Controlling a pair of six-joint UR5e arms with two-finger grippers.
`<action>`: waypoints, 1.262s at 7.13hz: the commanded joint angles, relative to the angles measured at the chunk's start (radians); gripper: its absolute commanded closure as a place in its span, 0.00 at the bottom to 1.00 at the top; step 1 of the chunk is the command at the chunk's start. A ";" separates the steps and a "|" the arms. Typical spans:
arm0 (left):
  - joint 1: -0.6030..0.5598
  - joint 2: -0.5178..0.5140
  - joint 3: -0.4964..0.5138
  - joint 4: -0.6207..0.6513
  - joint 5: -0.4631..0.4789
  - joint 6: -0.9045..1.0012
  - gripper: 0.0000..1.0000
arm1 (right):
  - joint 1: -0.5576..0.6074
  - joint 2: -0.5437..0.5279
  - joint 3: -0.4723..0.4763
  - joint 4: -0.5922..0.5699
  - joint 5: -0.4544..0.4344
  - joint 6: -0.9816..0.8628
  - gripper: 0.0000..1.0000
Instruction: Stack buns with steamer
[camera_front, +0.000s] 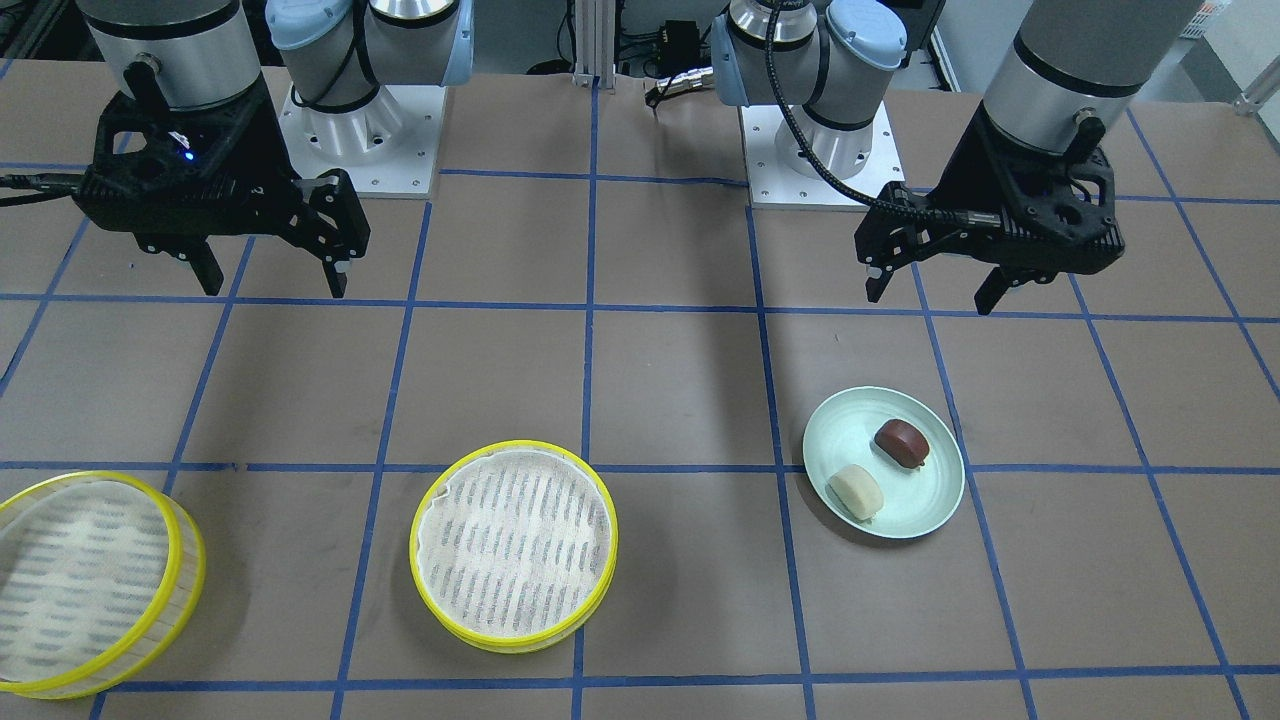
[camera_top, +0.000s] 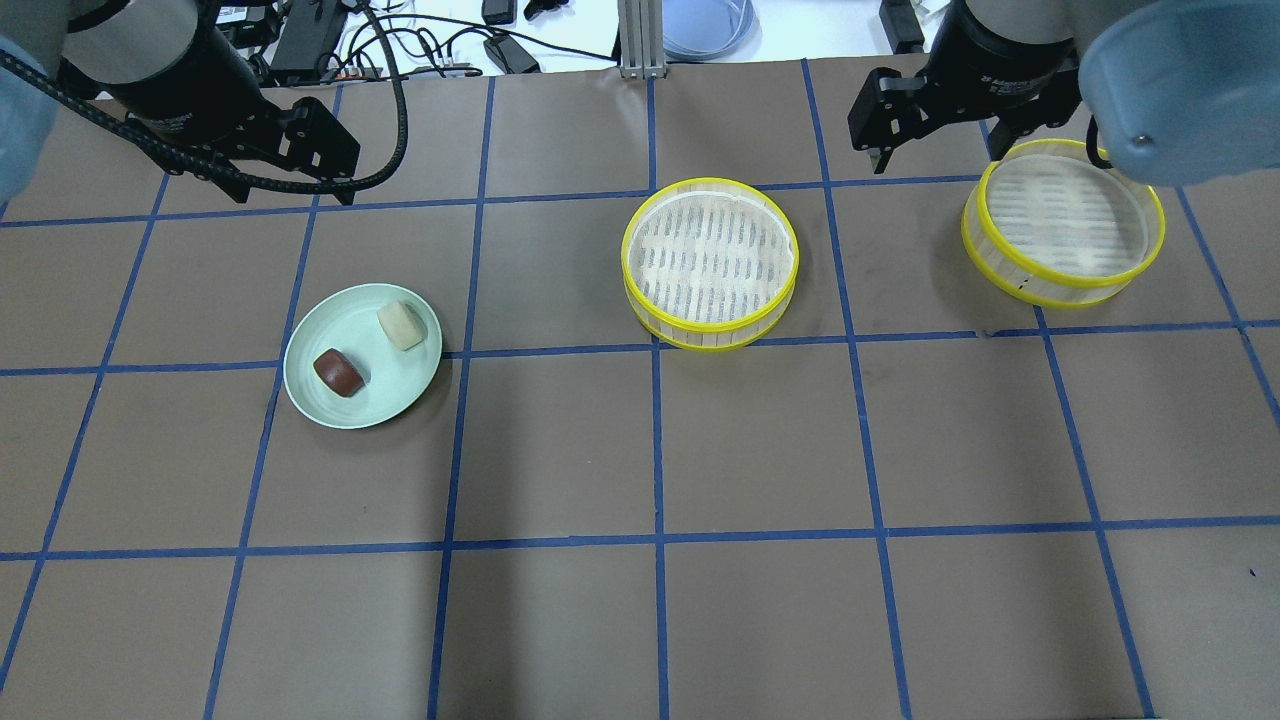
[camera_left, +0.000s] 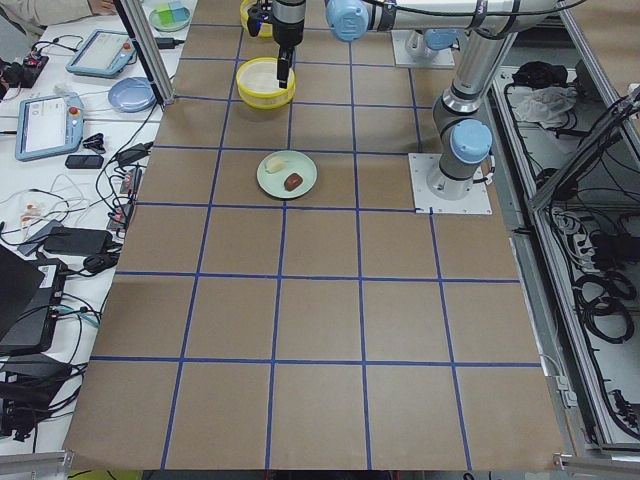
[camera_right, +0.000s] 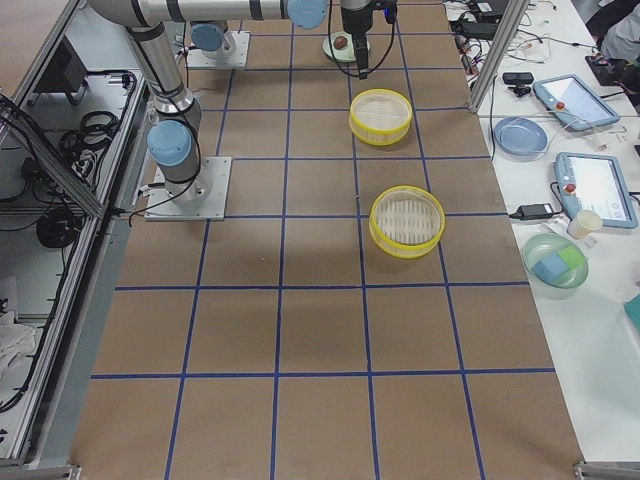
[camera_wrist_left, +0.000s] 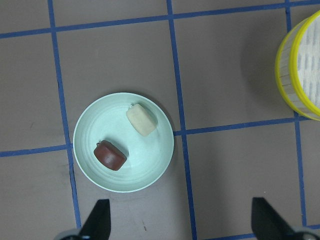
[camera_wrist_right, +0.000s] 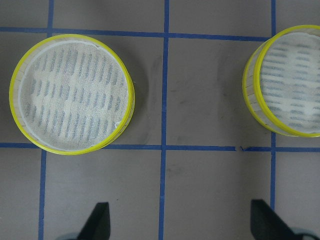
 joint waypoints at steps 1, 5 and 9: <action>0.003 0.001 0.002 0.002 0.010 0.000 0.00 | 0.000 -0.002 0.000 0.011 0.006 -0.001 0.00; 0.015 -0.016 0.002 0.014 0.000 0.018 0.00 | -0.017 0.053 -0.018 -0.006 -0.002 -0.004 0.00; 0.124 -0.071 -0.122 0.014 0.009 0.025 0.00 | -0.277 0.172 -0.055 -0.069 0.033 -0.226 0.00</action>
